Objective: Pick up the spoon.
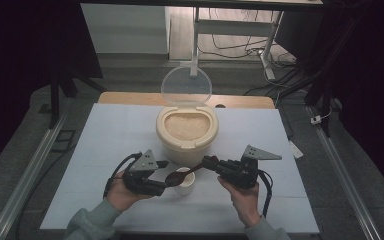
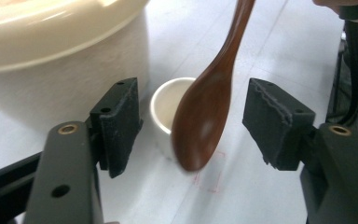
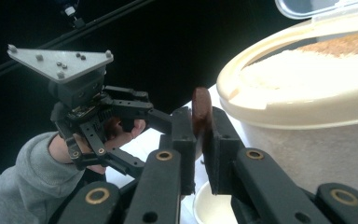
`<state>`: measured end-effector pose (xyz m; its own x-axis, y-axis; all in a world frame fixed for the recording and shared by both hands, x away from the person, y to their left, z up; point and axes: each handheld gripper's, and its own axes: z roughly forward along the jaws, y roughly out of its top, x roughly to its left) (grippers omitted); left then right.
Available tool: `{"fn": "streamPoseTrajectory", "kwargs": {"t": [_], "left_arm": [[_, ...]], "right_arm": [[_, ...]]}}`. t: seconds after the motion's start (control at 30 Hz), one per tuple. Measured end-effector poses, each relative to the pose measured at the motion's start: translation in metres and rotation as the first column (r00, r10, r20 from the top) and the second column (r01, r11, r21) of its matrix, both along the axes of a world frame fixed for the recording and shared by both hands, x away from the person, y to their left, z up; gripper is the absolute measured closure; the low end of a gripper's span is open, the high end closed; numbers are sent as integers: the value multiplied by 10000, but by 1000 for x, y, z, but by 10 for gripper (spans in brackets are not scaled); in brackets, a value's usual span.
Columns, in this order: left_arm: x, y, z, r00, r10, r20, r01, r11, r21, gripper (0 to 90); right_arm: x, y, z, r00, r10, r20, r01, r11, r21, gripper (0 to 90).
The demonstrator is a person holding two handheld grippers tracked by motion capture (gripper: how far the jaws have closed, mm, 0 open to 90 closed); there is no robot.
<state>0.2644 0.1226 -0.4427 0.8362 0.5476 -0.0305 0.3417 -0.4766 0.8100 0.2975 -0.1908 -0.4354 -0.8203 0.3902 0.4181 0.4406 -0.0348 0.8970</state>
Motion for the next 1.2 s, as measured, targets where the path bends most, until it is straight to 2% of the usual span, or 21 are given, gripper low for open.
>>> {"fn": "streamPoseTrajectory", "kwargs": {"t": [0.13, 0.27, 0.53, 0.77, 0.9, 1.03, 1.2], "left_arm": [[-4, 18, -9, 9984, 555, -144, -557, 9983, -170, 329], [-6, 39, -23, 9927, 1112, -459, -1124, 9934, -228, 324], [-12, 74, -52, 9709, 2145, -1066, -2171, 9761, -132, 309], [-15, 94, -65, 9533, 2745, -1260, -2769, 9609, -17, 302], [-16, 96, -70, 9504, 2833, -1284, -2832, 9589, 192, 295], [-17, 98, -71, 9508, 2836, -1244, -2822, 9589, 286, 291], [-15, 98, -72, 9497, 2866, -1261, -2843, 9581, 360, 285]], "right_arm": [[1, -7, 3, 9998, -160, 73, 159, 9998, 124, 826], [2, -12, 6, 9995, -283, 142, 279, 9994, 225, 826], [3, -24, 12, 9976, -585, 358, 572, 9977, 353, 826], [4, -35, 18, 9953, -828, 511, 802, 9955, 503, 826], [3, -40, 23, 9934, -971, 617, 932, 9936, 638, 826], [2, -45, 28, 9922, -1059, 651, 997, 9908, 912, 826], [1, -50, 34, 9900, -1152, 811, 1067, 9890, 1024, 826]]}}
